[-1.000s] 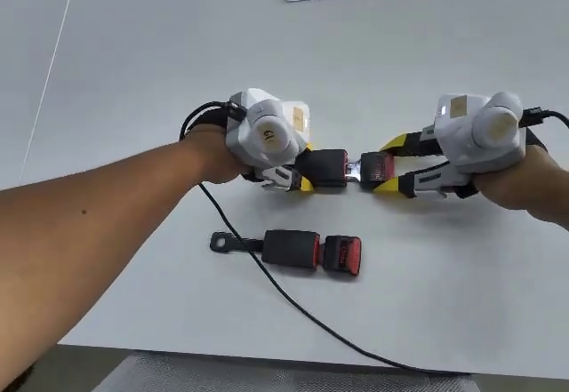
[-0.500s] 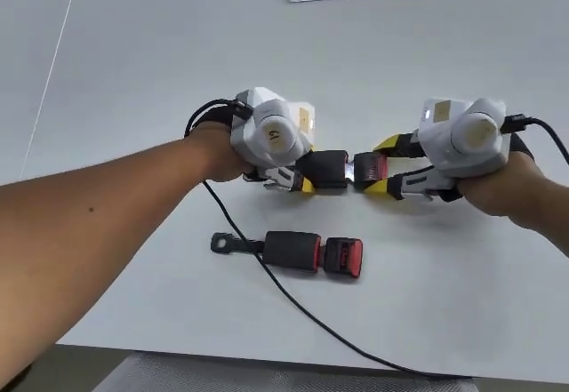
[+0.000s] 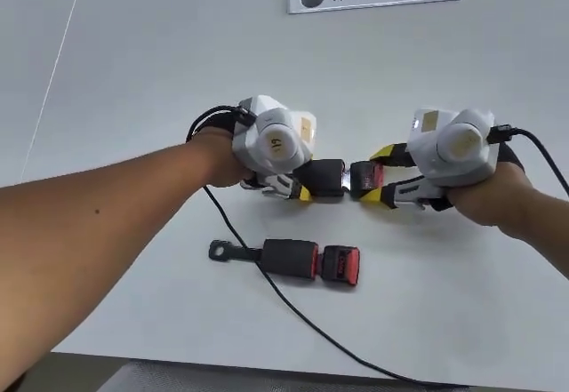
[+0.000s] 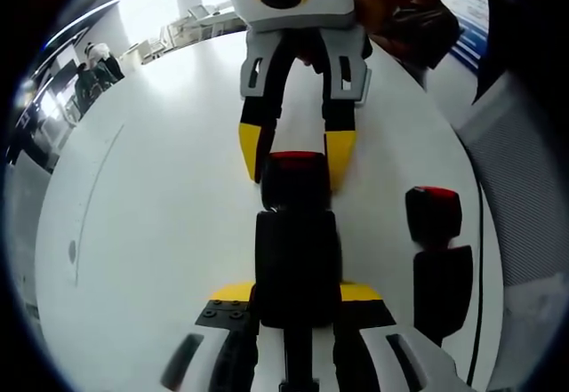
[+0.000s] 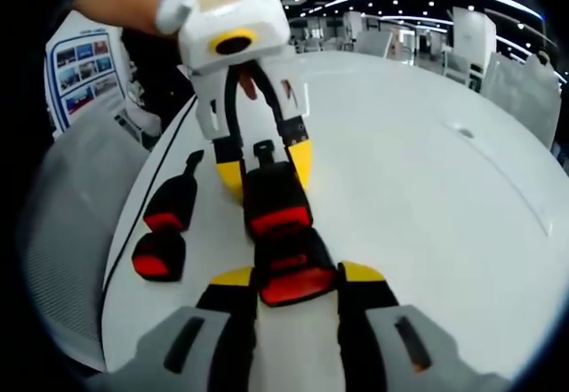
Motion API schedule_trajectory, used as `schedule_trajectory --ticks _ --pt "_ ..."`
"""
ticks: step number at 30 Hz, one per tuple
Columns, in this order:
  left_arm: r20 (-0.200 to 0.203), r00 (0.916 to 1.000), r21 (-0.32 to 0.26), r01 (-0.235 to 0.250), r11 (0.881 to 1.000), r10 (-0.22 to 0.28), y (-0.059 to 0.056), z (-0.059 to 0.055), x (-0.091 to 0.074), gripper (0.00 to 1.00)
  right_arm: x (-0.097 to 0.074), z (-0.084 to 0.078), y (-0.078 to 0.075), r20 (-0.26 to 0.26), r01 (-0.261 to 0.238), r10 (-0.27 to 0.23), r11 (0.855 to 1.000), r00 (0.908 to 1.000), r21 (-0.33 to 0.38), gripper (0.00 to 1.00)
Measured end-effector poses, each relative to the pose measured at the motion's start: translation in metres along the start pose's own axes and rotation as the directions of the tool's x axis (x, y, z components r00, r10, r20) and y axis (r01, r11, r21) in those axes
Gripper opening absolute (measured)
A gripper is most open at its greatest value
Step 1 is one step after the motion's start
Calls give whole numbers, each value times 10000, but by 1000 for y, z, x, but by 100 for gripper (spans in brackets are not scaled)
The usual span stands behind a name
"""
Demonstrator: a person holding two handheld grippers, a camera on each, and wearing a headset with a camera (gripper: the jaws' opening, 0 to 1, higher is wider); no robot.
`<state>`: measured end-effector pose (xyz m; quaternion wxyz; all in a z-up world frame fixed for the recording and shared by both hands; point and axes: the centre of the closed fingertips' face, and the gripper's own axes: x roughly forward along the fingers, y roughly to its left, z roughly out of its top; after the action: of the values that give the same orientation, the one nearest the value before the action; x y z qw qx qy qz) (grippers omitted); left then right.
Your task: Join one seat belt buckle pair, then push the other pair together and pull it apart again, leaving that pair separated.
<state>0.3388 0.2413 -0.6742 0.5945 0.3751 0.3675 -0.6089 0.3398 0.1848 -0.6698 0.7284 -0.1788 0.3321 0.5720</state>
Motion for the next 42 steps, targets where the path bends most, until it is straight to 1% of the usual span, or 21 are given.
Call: schedule_trajectory --ticks 9,14,24,29,34,38,40,42 --pt "-115 9999 121 42 9999 -40 2 -2 2 33 -1 -1 0 -100 59 -59 10000 9999 2 34" --pt "-74 10000 114 43 9999 -42 1 -1 3 33 -1 -2 -1 -116 94 -94 10000 9999 4 34" --pt "-6 10000 111 36 9999 -36 1 -2 3 33 -2 -2 0 -243 22 -25 9999 9997 -124 34" --pt "-75 10000 143 53 9999 -52 1 -2 3 33 -3 -3 -1 -329 -78 70 9996 9994 -256 34" --pt "27 10000 7 9 10000 -9 1 -2 3 33 -7 -7 -3 -480 -16 6 9998 9988 -222 34" --pt "7 10000 66 43 10000 -43 1 -3 4 34 -15 -14 -5 -632 -75 60 9997 9980 -240 34" --pt "-1 10000 92 41 9999 -41 1 -3 4 34 -16 -14 -4 -487 -214 212 9998 9986 -36 34" --pt "3 10000 68 39 10000 -39 1 -3 4 34 -16 -15 -4 -515 -260 254 9996 9984 -115 34"
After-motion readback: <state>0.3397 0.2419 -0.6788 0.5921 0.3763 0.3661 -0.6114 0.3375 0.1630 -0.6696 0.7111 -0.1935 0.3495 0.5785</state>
